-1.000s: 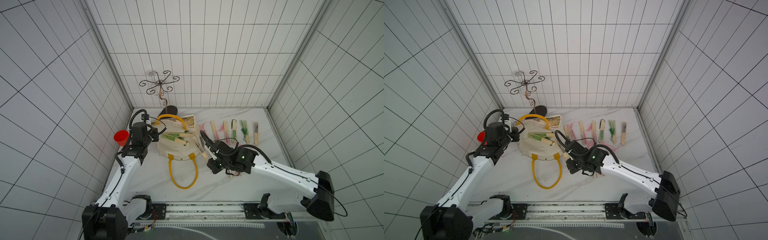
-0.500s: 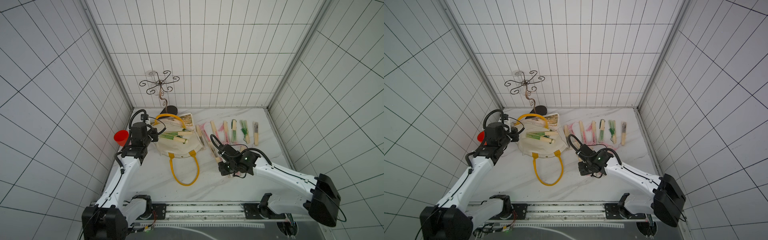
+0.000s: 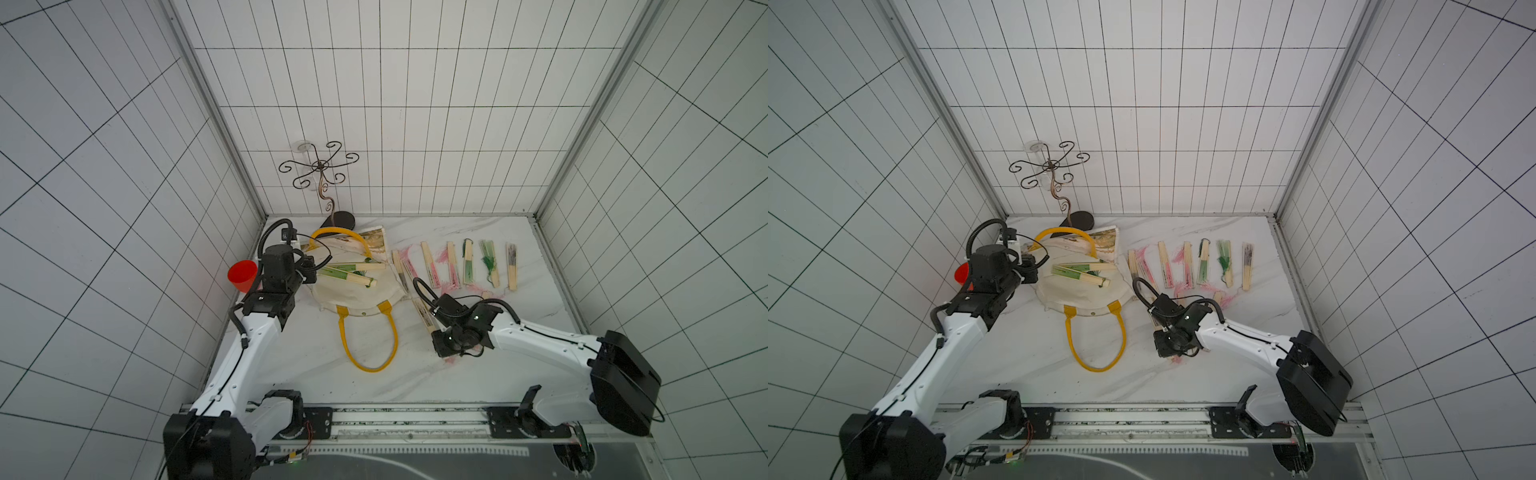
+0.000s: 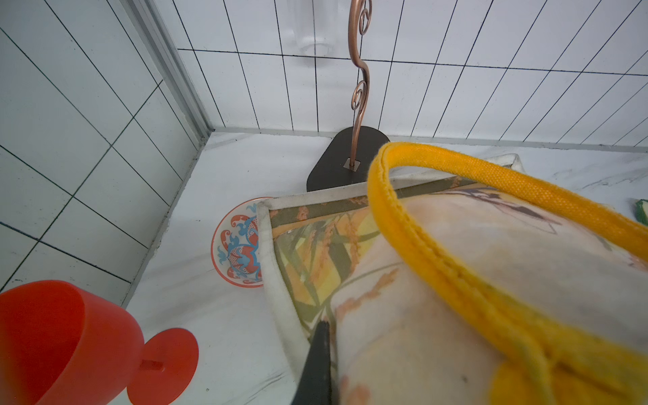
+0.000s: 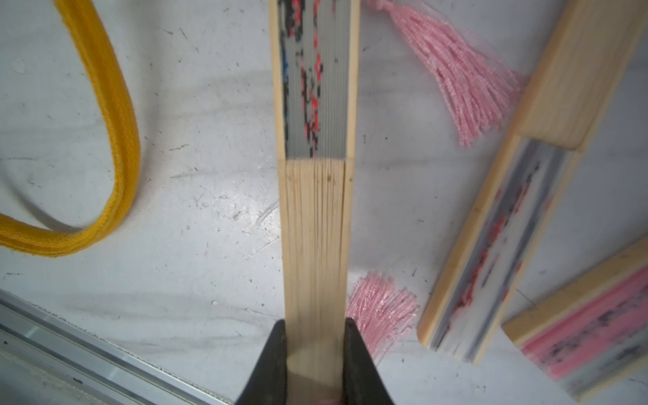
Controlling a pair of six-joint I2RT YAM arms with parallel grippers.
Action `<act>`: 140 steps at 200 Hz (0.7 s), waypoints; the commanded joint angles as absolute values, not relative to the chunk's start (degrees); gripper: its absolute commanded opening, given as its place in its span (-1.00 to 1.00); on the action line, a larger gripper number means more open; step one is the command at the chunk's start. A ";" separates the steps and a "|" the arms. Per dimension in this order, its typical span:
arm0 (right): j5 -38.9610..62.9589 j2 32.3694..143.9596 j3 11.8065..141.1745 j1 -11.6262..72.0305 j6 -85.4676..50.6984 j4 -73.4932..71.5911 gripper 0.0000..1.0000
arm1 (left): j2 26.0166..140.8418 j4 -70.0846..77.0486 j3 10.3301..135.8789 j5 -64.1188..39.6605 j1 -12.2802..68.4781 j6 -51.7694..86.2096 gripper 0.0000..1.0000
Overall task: Take out the folding fans from the tote bags
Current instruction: Place the folding fan at the center of the board.
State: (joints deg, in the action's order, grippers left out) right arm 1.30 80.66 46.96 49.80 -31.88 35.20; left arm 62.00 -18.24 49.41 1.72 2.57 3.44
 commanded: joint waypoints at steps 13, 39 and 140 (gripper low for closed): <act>0.36 83.91 44.63 49.62 -31.65 34.41 -1.00 | 60.91 -16.33 50.89 1.67 2.50 3.68 -1.00; 0.18 85.16 44.99 49.63 -31.29 34.02 -0.81 | 60.98 -16.27 50.93 1.58 2.55 3.69 -1.00; -0.26 80.10 46.88 49.66 -30.62 36.23 -0.16 | 61.08 -16.18 51.02 1.13 2.55 3.95 -1.00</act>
State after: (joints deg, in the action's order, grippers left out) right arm 0.69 83.44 46.96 49.80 -31.05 34.09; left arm 62.00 -18.24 49.41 1.67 2.57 3.46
